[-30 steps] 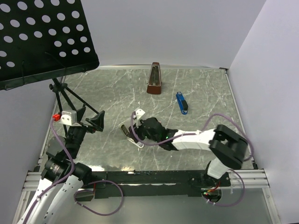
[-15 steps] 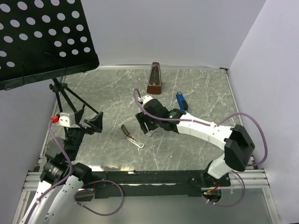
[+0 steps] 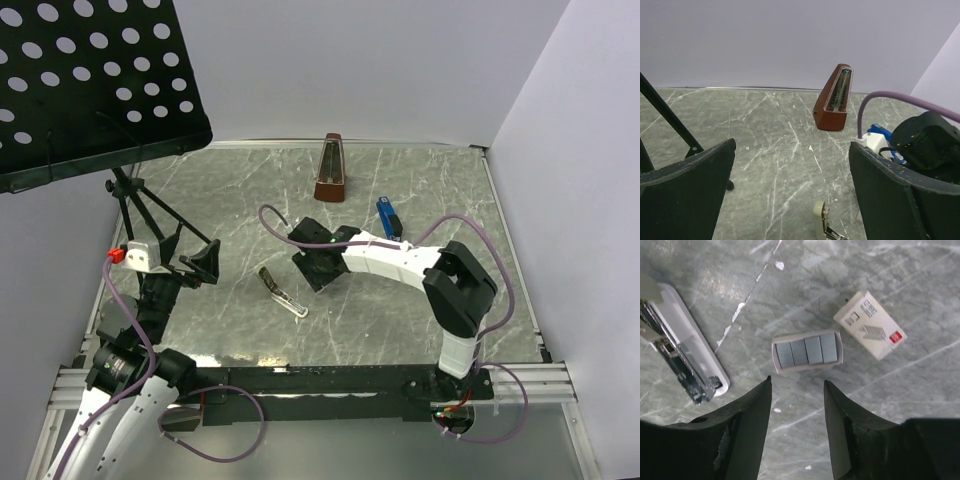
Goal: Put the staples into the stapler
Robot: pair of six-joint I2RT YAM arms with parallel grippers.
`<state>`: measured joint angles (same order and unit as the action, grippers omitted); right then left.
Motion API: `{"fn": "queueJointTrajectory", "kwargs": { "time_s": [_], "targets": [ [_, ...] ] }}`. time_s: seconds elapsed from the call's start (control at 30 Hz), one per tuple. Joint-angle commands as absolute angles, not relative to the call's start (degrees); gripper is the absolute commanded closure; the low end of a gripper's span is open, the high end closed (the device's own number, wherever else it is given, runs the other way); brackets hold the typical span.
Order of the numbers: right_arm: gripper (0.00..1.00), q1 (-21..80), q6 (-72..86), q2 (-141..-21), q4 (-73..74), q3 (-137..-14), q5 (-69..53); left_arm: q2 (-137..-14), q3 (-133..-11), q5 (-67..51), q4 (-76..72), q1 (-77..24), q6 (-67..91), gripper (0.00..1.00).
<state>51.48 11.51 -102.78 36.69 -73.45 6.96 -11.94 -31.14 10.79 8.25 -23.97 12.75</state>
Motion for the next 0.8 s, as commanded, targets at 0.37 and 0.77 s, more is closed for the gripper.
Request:
{"fn": "queueJointTrajectory", "kwargs": {
  "time_s": [0.37,0.77],
  "targets": [
    [0.56,50.80,8.88,-109.51,35.68,-79.10,11.25,-11.69,-31.20,10.02,7.21,-23.64,12.57,0.01],
    [0.62,50.80,8.52,-111.53,35.69,-79.45,11.08,-11.69,-31.11,9.76,7.29,-23.64,12.48,0.01]
  ]
}}
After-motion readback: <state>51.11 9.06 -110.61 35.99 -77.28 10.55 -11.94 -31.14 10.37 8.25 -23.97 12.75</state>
